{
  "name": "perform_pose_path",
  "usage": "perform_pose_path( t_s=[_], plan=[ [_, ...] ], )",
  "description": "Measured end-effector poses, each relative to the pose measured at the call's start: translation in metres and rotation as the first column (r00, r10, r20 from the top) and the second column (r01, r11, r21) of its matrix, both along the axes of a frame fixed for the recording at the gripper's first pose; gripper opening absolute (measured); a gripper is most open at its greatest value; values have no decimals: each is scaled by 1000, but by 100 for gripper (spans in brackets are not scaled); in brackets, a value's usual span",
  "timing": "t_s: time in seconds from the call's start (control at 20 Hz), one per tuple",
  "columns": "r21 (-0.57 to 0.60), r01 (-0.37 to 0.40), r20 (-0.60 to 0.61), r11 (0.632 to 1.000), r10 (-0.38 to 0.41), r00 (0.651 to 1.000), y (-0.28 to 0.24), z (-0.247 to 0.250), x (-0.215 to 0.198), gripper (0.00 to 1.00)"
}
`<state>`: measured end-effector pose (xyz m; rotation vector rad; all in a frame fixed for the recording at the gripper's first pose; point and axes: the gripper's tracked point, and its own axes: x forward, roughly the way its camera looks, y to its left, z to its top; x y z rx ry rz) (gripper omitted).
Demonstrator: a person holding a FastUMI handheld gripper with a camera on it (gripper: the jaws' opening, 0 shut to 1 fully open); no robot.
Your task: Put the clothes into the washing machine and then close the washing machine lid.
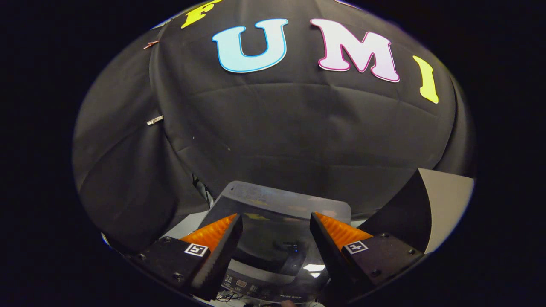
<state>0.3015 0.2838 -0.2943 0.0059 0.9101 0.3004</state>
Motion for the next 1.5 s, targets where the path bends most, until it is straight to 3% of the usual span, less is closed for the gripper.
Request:
perform_pose_path(
  t_s=[0.5, 0.85, 1.15, 1.5],
  plan=[
    [29, -40, 50, 999, 39, 998, 10, 13, -12, 99],
    [95, -63, 180, 993, 46, 983, 1, 75, -50, 99],
    [122, -56, 345, 991, 10, 939, -35, 159, -102, 99],
    [115, -42, 513, 992, -23, 858, -101, 233, -165, 99]
  ],
)
